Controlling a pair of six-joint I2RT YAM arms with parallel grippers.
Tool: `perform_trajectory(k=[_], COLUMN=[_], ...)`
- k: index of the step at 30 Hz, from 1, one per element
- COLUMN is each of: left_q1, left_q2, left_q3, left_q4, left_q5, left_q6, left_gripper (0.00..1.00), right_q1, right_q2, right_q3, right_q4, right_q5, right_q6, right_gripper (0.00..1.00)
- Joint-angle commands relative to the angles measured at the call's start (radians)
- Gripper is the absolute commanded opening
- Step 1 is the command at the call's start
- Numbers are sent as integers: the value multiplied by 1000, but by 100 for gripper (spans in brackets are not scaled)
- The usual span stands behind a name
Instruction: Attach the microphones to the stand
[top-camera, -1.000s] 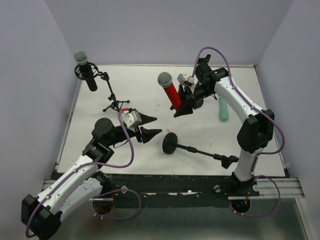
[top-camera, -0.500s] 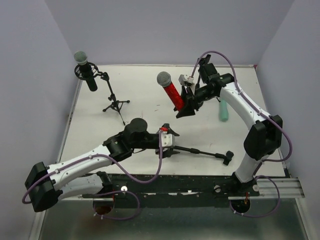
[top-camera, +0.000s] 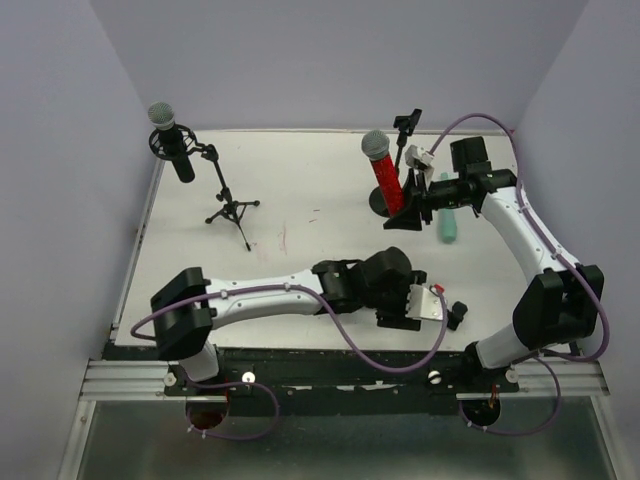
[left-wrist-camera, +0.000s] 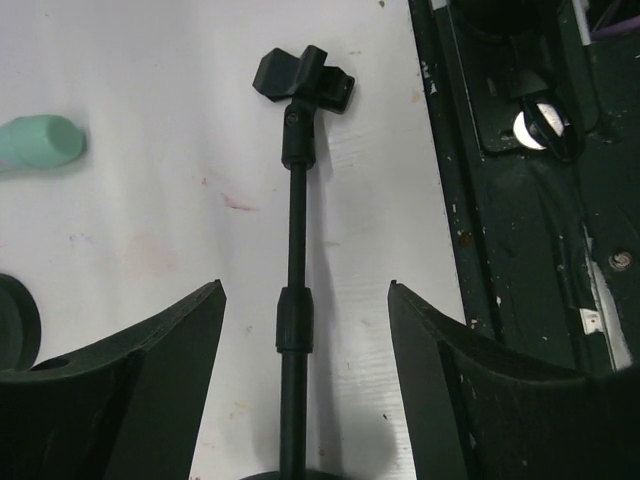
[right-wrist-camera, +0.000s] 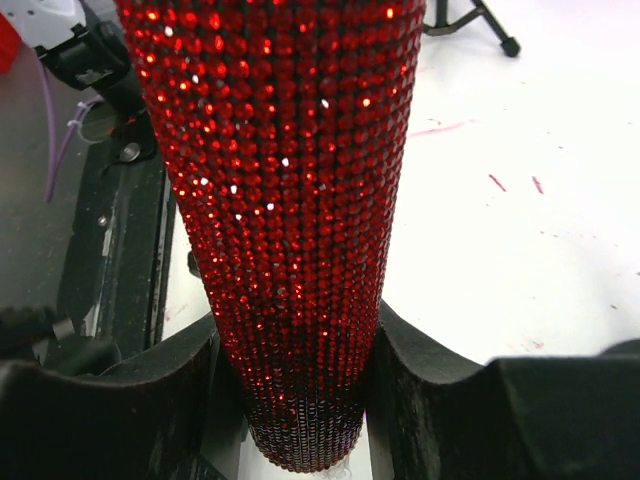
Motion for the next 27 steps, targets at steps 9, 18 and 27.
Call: perform_trajectory(k=[9, 18, 27], left_q1=[-67, -70, -70], left_q2=[347, 512, 598], left_q3=[309, 433, 486], left_q4=[-236, -285, -328], left_q5=[-216, -289, -310], left_q6=[16, 9, 7], left_gripper=[68, 65, 51], right_q1=[-105, -125, -148], right_q2=[-76, -71, -79], right_q3=[-54, -57, -58], right_q4=[76, 60, 50], right_q5=[-77, -89, -116], right_q6=[35, 20, 12], right_gripper=[0, 0, 0])
